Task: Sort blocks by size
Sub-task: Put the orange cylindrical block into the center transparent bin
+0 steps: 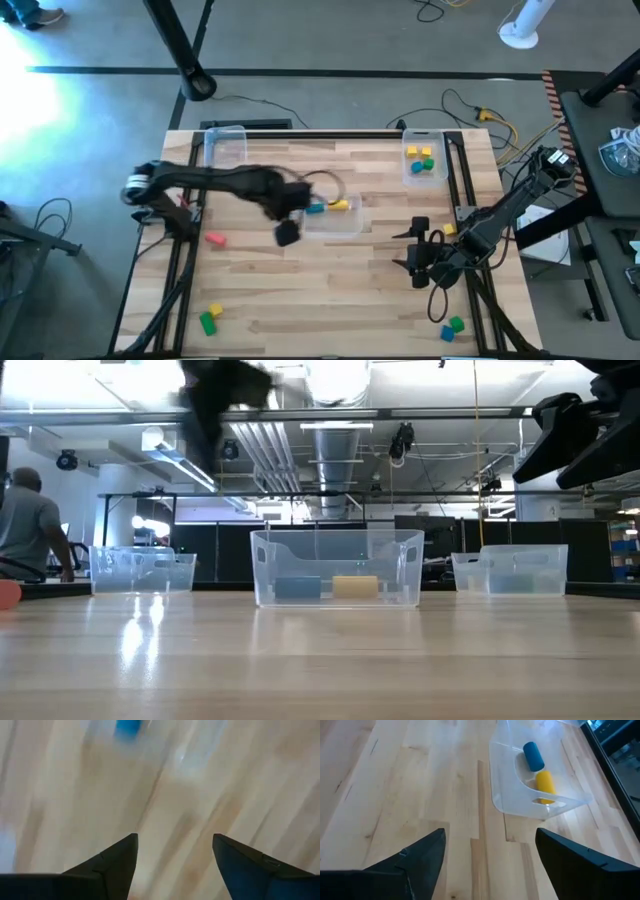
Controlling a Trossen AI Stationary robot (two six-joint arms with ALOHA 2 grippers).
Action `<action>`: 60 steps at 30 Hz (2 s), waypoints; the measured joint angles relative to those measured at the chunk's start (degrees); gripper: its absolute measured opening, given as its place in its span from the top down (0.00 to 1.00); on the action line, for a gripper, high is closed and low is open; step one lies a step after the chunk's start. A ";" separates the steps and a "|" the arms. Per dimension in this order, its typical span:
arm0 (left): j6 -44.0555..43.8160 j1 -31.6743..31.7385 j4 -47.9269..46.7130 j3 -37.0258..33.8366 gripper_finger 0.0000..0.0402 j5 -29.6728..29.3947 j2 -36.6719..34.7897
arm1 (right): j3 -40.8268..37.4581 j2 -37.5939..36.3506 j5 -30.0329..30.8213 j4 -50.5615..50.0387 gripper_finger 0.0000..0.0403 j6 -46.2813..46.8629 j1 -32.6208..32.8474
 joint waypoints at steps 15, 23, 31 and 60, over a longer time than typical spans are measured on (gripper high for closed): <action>1.05 -3.60 -4.08 -30.83 0.27 4.15 -10.58 | -0.08 0.00 2.96 0.28 0.22 -1.51 -0.02; 17.62 -6.59 -4.53 -37.57 0.29 3.99 -0.41 | -0.71 0.00 2.72 0.26 0.24 -1.21 -0.02; 20.51 -6.95 0.79 -38.43 0.37 2.64 4.15 | -1.82 0.00 2.58 0.18 0.25 2.00 0.00; 7.09 -9.23 4.87 -26.89 0.72 3.67 1.81 | -2.03 -0.02 2.57 0.11 0.33 2.17 0.00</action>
